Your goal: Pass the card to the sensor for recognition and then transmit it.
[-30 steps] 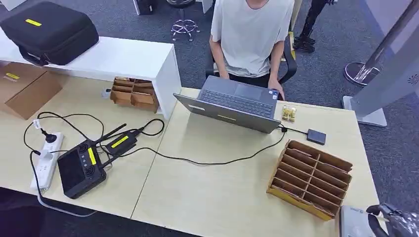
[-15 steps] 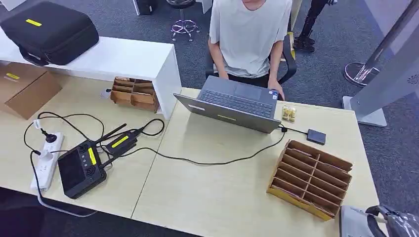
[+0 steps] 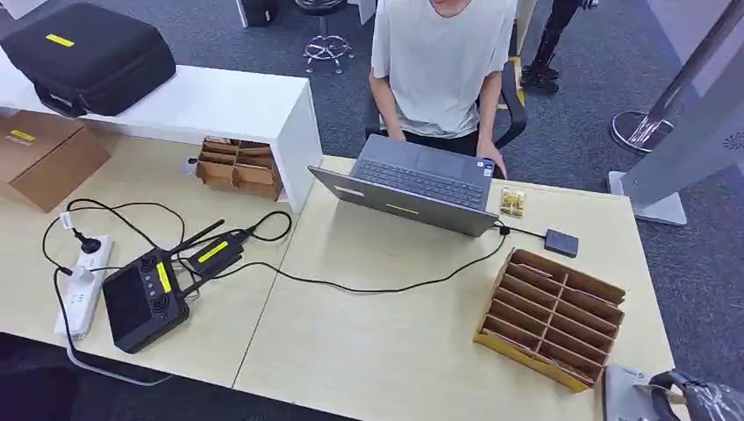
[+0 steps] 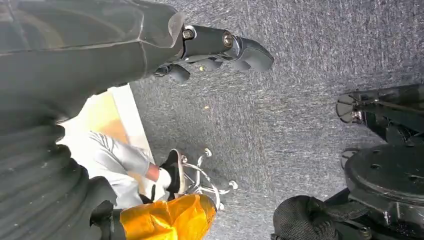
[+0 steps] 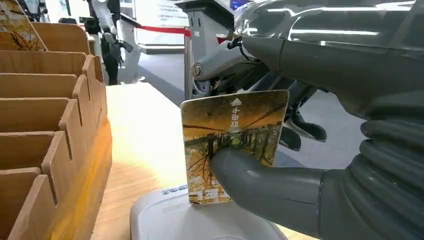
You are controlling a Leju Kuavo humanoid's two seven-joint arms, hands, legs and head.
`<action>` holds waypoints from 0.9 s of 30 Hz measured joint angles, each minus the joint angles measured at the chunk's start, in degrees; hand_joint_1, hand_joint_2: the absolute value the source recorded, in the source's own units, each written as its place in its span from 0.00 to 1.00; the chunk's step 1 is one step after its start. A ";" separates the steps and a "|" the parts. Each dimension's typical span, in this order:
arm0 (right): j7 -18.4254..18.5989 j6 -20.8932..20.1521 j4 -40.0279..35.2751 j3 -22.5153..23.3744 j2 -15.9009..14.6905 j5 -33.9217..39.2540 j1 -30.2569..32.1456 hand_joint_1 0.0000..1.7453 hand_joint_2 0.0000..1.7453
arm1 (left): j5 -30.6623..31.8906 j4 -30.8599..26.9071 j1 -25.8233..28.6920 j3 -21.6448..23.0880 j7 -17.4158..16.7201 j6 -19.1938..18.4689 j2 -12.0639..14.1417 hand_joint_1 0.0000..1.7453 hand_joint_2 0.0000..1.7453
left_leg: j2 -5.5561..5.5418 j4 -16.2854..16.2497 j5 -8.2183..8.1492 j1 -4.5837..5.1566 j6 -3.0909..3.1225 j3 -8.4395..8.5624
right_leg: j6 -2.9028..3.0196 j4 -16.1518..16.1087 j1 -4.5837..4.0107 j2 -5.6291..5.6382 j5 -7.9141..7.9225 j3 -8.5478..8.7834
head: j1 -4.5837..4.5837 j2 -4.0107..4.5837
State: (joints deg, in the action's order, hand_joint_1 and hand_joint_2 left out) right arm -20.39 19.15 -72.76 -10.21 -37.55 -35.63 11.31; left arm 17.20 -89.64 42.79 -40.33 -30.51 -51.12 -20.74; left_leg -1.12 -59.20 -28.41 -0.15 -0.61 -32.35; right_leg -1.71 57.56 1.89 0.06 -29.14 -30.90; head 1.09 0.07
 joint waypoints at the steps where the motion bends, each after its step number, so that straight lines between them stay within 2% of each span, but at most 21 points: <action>1: 0.00 -0.09 0.24 -0.04 0.15 0.00 -0.27 1.00 1.00 | 0.07 0.00 -0.05 0.00 0.00 0.17 0.00 0.00 1.00 | 0.01 0.00 0.00 0.00 0.00 0.01 | 0.00 0.00 0.00 0.00 0.00 0.01 | -0.02 0.00; 12: -0.20 -1.77 0.29 -0.11 0.31 0.15 -1.47 1.00 1.00 | -0.72 0.02 0.07 0.00 -0.24 0.11 0.00 0.00 1.00 | 0.04 0.00 0.01 0.00 0.00 0.07 | 0.01 0.00 0.00 0.02 0.04 0.20 | -0.02 0.00; 16: -0.87 -1.79 -3.27 0.26 -0.68 -0.35 -2.67 1.00 1.00 | 0.26 0.00 0.07 0.00 -0.04 -0.59 0.02 0.00 1.00 | 0.03 0.00 0.04 0.03 0.03 0.06 | 0.00 0.02 0.02 0.01 0.05 0.21 | -0.02 0.00; 19: -1.07 -3.50 -7.35 1.40 -2.21 -0.52 -5.96 1.00 1.00 | 2.17 0.02 -0.18 -0.07 0.94 -1.18 0.02 0.00 1.00 | 0.14 0.00 0.05 0.02 0.03 0.08 | 0.01 0.03 0.01 0.12 0.10 0.20 | 0.00 0.00; 27: 0.22 -6.66 -14.12 0.94 -5.79 -0.46 -20.90 1.00 1.00 | 7.45 0.24 -1.82 -2.07 4.50 -4.17 0.04 0.00 1.00 | 0.15 -0.02 0.19 0.03 0.06 0.10 | 0.01 0.05 0.02 0.14 0.22 0.17 | -0.02 0.00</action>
State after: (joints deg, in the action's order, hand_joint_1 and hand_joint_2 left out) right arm -20.18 12.48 -86.88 -9.27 -43.34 -36.09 -9.59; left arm 24.65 -89.39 40.98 -42.40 -26.01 -55.29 -20.70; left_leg -0.97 -59.22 -28.22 -0.12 -0.55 -32.25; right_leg -1.70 57.61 1.91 0.21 -28.92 -30.73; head 1.07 0.07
